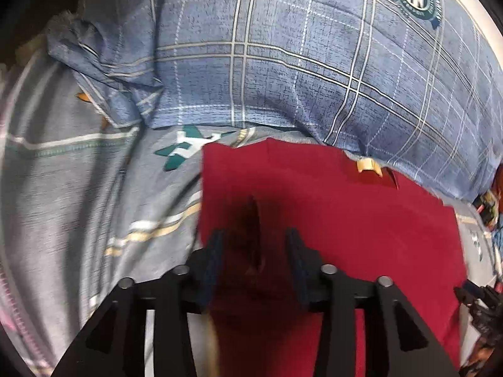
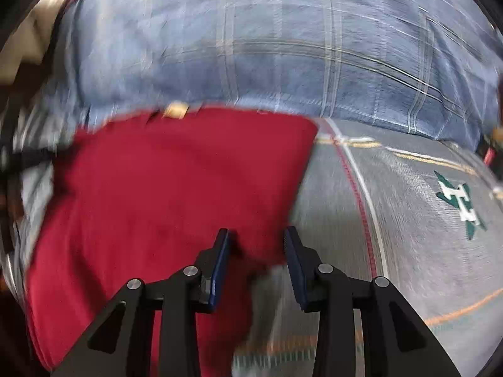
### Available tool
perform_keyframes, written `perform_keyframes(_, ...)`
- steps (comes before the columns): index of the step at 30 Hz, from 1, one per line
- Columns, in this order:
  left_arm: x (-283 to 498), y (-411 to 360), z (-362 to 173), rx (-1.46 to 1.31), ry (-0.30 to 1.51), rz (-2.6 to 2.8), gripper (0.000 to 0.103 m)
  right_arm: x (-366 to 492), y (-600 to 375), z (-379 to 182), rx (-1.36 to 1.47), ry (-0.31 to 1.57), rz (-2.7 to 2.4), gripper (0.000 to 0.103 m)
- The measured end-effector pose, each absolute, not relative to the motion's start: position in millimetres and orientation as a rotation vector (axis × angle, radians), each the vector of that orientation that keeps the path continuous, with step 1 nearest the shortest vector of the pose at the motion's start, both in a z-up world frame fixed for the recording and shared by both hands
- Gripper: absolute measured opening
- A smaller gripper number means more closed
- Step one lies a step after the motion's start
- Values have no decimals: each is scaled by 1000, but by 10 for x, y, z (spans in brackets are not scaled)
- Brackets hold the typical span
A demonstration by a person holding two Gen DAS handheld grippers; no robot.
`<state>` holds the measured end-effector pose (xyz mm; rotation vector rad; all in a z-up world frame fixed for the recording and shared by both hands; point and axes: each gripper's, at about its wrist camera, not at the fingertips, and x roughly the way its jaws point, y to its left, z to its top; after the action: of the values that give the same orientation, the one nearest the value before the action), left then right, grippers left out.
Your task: Fold small clothes
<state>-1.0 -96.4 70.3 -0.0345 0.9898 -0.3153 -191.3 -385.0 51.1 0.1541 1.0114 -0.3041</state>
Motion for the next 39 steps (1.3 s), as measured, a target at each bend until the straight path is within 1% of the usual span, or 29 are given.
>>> perform_keyframes(1,-82,-932,748,-33,979,-315,45,-1952,-3823,545,156,1036,-289,34)
perform_keyframes(2,-166,-897,803,-41,968,-318,50,-2002,-3829,559,213,1062,-239,30)
perform_keyframes(3,-245,-864,852,-53,958,-321,54,-2061,-3861,586,262,1064,-204,31)
perform_keyframes(6,-422,-803,890,-76,937,-312,58,-2170,-3956,782,279,977,-272,40)
perform_keyframes(8,-517,-774,870,-89,926,-312,59,-2097,-4089,870,307,920,-343,57)
perform_keyframes(10,-554,-742,831,-111,923,-317,60,-1972,-4261,899,399,847,-366,63)
perform_keyframes(12,-524,-713,737,-149,919,-318,61,-1810,-4413,824,461,841,-346,64)
perform_keyframes(13,-512,-686,686,-159,921,-308,61,-1654,-4474,733,480,875,-342,64)
perform_keyframes(15,-455,-666,575,-160,943,-293,61,-1495,-4545,557,482,926,-352,63)
perform_keyframes(16,-436,-667,546,-160,954,-300,61,-1423,-4570,462,492,950,-355,48)
perform_keyframes(17,-428,-682,545,-155,952,-301,62,-1384,-4586,394,511,959,-351,27)
perform_keyframes(19,-430,-702,575,-140,931,-298,63,-1387,-4605,452,519,909,-333,12)
perform_keyframes(22,-429,-760,604,-131,905,-296,64,-1400,-4526,623,396,852,-364,11)
perform_keyframes(24,-449,-782,570,-112,906,-294,64,-1310,-4519,469,331,933,-404,12)
perform_keyframes(25,-467,-791,571,-102,903,-290,64,-1302,-4527,381,337,972,-418,17)
perform_keyframes(26,-476,-787,567,-97,901,-288,64,-1349,-4538,397,354,956,-431,24)
perform_keyframes(28,-493,-787,565,-95,900,-287,64,-1478,-4543,556,392,934,-436,25)
perform_keyframes(30,-476,-805,558,-94,902,-287,64,-1586,-4486,714,372,896,-429,26)
perform_keyframes(31,-477,-810,559,-94,902,-284,64,-1655,-4401,776,324,894,-430,30)
perform_keyframes(32,-483,-810,557,-95,901,-284,64,-1674,-4352,779,289,913,-434,32)
perform_keyframes(35,-522,-767,567,-103,897,-280,64,-1792,-4227,530,241,1031,-426,31)
perform_keyframes(36,-539,-755,568,-102,896,-276,64,-1843,-4199,505,247,1011,-414,32)
perform_keyframes(37,-560,-755,568,-98,896,-270,64,-1918,-4169,517,248,992,-421,35)
perform_keyframes(39,-603,-748,582,-88,893,-268,64,-2018,-4120,602,253,980,-430,36)
